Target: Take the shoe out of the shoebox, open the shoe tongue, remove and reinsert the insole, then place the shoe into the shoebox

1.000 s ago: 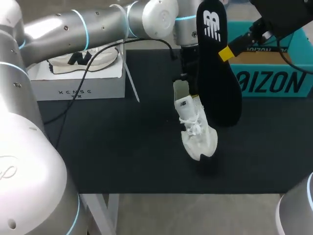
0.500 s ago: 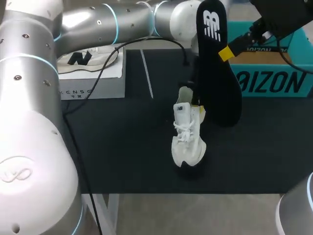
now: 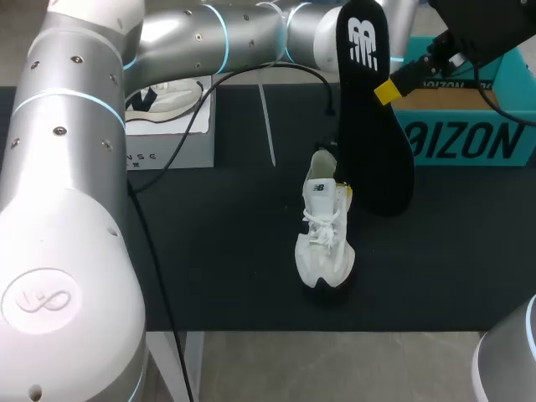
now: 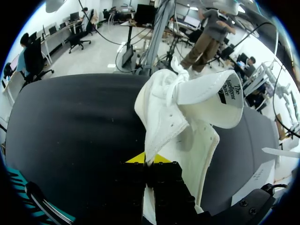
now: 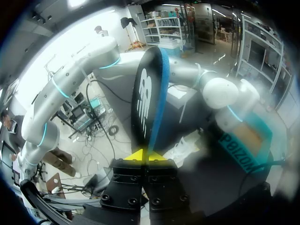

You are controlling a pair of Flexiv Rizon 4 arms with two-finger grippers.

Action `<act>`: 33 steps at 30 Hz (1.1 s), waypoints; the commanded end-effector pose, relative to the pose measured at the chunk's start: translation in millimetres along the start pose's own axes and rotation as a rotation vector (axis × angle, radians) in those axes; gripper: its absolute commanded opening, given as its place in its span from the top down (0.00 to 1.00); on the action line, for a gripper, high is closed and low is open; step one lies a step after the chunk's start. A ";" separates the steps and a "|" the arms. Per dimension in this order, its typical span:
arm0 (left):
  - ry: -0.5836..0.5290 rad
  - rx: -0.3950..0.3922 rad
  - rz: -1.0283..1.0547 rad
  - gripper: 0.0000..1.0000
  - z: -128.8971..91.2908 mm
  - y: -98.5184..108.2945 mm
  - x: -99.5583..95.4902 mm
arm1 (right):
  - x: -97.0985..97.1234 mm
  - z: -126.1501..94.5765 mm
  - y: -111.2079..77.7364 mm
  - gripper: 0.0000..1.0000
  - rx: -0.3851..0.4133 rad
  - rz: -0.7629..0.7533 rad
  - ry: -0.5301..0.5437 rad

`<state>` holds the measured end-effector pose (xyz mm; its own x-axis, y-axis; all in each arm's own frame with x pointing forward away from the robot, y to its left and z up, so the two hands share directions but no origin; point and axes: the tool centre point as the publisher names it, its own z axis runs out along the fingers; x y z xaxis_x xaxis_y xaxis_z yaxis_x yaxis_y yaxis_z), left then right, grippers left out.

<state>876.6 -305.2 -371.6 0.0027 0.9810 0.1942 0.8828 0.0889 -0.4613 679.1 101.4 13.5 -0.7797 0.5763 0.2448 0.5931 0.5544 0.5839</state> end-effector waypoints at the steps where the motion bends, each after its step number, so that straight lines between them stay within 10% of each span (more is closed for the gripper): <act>1: -0.012 -0.007 -0.006 1.00 0.3 -1.7 2.8 | -0.5 0.4 2.1 1.00 0.005 0.001 0.000; 33: 0.009 -0.004 -0.039 1.00 16.7 -10.8 1.4 | -0.5 0.4 2.1 1.00 0.005 0.001 0.000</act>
<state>859.1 -302.6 -375.6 -0.0300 0.9730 0.2287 0.8845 0.1324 -0.4474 679.1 101.5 13.5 -0.7796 0.5764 0.2449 0.5932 0.5544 0.5838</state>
